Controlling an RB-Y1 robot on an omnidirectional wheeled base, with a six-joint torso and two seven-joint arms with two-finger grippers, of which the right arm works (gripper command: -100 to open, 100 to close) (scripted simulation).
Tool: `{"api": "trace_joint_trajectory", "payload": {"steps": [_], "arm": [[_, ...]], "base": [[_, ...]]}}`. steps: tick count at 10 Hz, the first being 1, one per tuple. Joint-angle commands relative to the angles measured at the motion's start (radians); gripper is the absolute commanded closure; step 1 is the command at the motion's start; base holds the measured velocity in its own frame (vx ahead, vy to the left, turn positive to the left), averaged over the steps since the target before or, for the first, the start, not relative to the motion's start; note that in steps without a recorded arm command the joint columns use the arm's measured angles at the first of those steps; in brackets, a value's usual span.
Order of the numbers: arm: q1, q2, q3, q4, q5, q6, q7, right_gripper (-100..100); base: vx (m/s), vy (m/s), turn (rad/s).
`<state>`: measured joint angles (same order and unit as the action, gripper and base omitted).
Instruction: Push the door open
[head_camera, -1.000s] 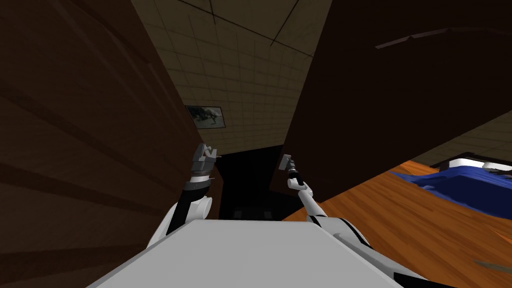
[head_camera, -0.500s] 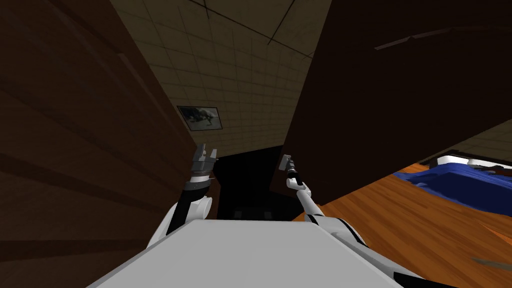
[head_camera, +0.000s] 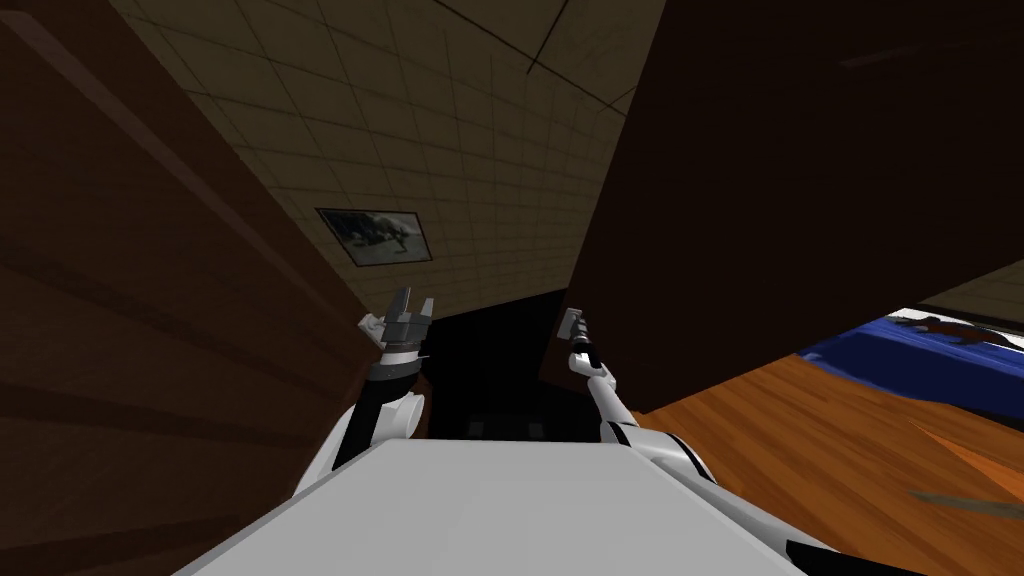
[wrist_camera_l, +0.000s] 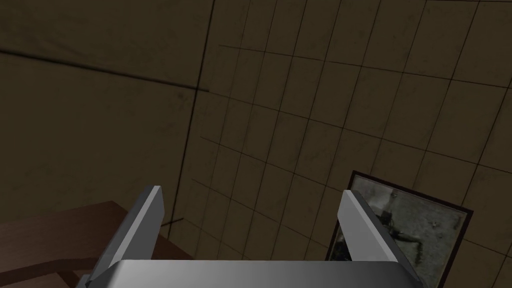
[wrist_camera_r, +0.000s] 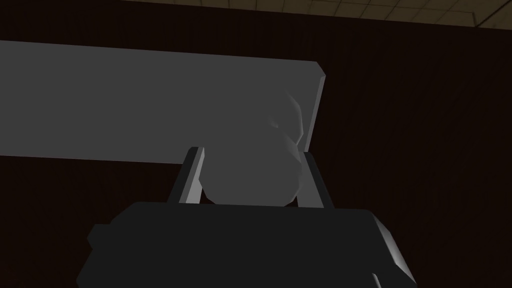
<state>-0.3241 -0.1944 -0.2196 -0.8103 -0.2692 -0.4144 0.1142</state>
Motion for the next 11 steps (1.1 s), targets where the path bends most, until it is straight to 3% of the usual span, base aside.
{"api": "trace_joint_trajectory", "payload": {"steps": [1,4,5,11], "arm": [[-0.006,0.016,-0.025,-0.005,-0.001,0.003,0.027,100],[-0.015,0.037,-0.052,-0.002,-0.001,0.005,0.057,100],[-0.008,0.033,-0.048,-0.002,-0.001,0.007,0.051,100],[-0.006,0.013,-0.108,0.006,-0.018,0.001,0.069,100]], "base": [[0.180,0.042,-0.107],[0.186,0.036,-0.079],[0.076,0.008,-0.025],[0.182,0.045,-0.053]]}}
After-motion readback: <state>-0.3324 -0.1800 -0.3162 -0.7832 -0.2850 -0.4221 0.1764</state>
